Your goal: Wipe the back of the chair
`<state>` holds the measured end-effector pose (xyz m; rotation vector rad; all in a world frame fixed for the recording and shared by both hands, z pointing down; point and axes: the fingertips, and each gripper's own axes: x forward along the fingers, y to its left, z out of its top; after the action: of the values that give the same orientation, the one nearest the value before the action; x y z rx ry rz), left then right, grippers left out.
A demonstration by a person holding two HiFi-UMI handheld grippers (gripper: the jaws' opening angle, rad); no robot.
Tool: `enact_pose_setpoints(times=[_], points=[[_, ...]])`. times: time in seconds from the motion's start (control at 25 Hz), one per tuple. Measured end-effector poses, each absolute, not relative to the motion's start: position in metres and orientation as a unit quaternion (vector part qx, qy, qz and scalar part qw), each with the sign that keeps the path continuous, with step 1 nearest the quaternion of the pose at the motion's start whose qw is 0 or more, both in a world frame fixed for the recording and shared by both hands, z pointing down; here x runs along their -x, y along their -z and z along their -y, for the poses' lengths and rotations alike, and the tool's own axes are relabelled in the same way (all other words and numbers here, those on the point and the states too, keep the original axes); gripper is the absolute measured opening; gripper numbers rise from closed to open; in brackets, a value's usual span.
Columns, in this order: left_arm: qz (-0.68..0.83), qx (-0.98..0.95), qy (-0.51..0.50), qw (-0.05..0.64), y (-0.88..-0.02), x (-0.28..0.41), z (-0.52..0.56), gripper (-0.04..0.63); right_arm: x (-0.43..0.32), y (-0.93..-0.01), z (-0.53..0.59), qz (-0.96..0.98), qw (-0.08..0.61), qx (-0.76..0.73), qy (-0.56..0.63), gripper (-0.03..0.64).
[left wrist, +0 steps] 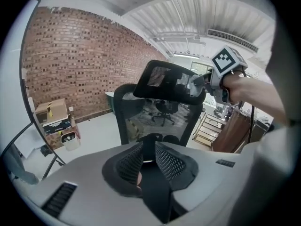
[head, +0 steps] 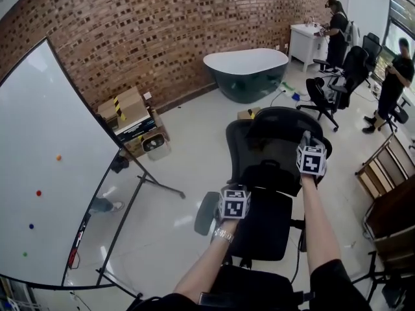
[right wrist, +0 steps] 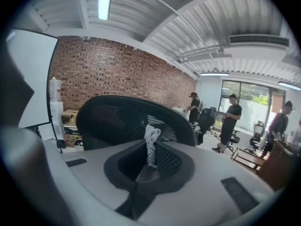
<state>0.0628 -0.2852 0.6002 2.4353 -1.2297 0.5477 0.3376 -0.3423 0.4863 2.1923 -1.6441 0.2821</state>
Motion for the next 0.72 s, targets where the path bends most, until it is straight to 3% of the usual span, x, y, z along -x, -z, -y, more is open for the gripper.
enact_pose_setpoints(times=[0.16, 0.28, 0.44, 0.56, 0.72], points=[[0.423, -0.866, -0.187, 0.190, -0.600, -0.081, 0.281, 0.080, -0.399, -0.490, 0.293, 0.538, 0.180, -0.816, -0.115, 0.046], [0.427, -0.865, -0.185, 0.188, -0.596, -0.080, 0.285, 0.080, -0.400, -0.491, 0.275, 0.532, 0.148, -0.823, -0.135, 0.046], [0.442, -0.856, -0.199, 0.182, -0.600, -0.069, 0.293, 0.069, -0.279, -0.504, 0.320, 0.642, 0.136, -0.742, -0.136, 0.046], [0.460, -0.844, -0.213, 0.173, -0.592, -0.059, 0.296, 0.040, -0.180, -0.551, 0.372, 0.703, 0.169, -0.674, -0.148, 0.046], [0.475, -0.833, -0.215, 0.186, -0.586, -0.044, 0.296, 0.040, -0.106, -0.600, 0.427, 0.736, 0.212, -0.629, -0.132, 0.044]])
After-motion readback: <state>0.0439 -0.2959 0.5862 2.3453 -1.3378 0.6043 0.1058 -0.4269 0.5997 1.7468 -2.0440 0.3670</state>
